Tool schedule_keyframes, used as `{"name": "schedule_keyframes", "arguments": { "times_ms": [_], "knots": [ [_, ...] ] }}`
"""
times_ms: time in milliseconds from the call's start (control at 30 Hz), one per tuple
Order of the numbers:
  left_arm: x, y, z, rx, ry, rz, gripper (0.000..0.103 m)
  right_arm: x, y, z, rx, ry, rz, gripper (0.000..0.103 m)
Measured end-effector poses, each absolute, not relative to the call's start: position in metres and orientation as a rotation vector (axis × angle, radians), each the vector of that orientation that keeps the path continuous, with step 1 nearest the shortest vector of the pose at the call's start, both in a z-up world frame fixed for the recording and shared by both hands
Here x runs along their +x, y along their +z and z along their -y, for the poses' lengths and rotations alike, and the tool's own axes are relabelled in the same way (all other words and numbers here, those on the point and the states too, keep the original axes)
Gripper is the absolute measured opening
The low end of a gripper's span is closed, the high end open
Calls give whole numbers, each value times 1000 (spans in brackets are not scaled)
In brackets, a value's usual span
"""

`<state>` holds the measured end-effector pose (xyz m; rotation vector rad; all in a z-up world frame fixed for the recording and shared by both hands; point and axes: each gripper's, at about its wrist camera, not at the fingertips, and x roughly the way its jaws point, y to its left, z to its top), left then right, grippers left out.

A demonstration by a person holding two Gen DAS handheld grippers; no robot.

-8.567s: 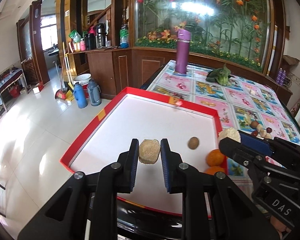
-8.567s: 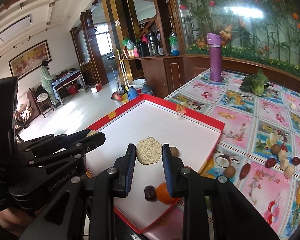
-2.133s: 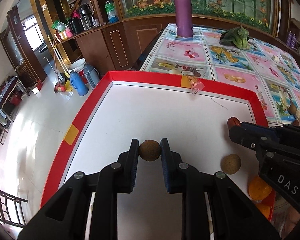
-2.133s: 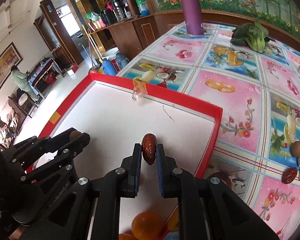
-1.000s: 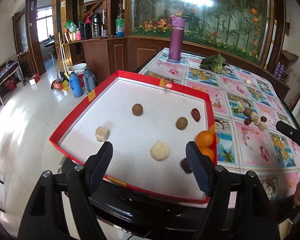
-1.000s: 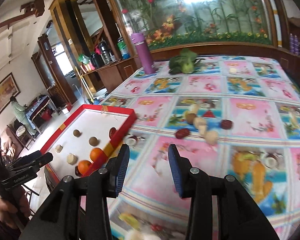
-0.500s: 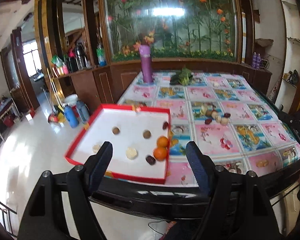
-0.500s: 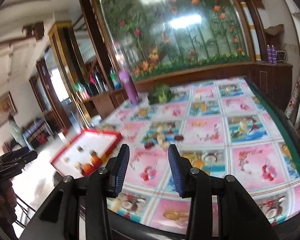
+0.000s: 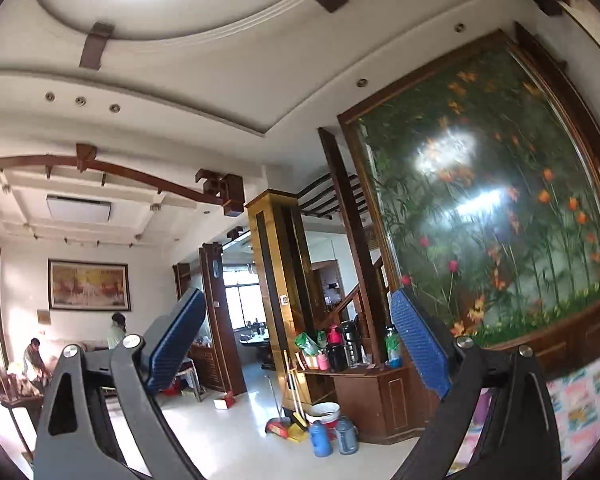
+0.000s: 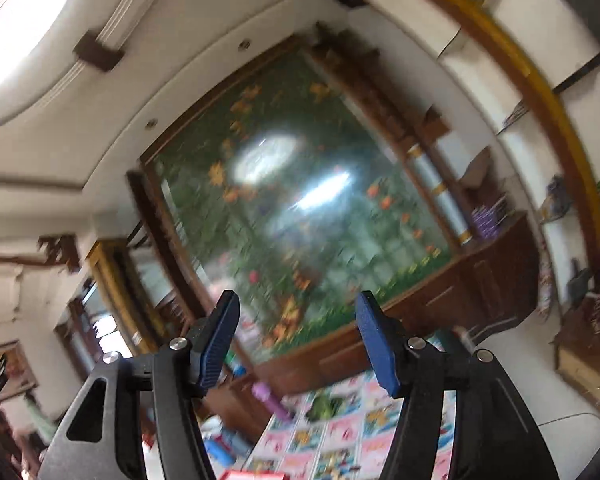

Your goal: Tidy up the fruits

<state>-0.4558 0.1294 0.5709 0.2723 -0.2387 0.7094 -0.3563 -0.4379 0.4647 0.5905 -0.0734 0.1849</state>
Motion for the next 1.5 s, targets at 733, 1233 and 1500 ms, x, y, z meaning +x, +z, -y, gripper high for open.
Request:
{"name": "schedule_keyframes", "arguments": {
  "times_ms": [733,1233,1500],
  "knots": [
    [-324,397,-40,182,-62,-121,103,-272,352,304,3,248,-216,80],
    [-101,55,-5,128,-111,-761,103,-66,59,176,-174,416,-737,59],
    [-41,31,-3,175,-140,-834,103,-34,23,159,-160,480,-861,59]
  ]
}}
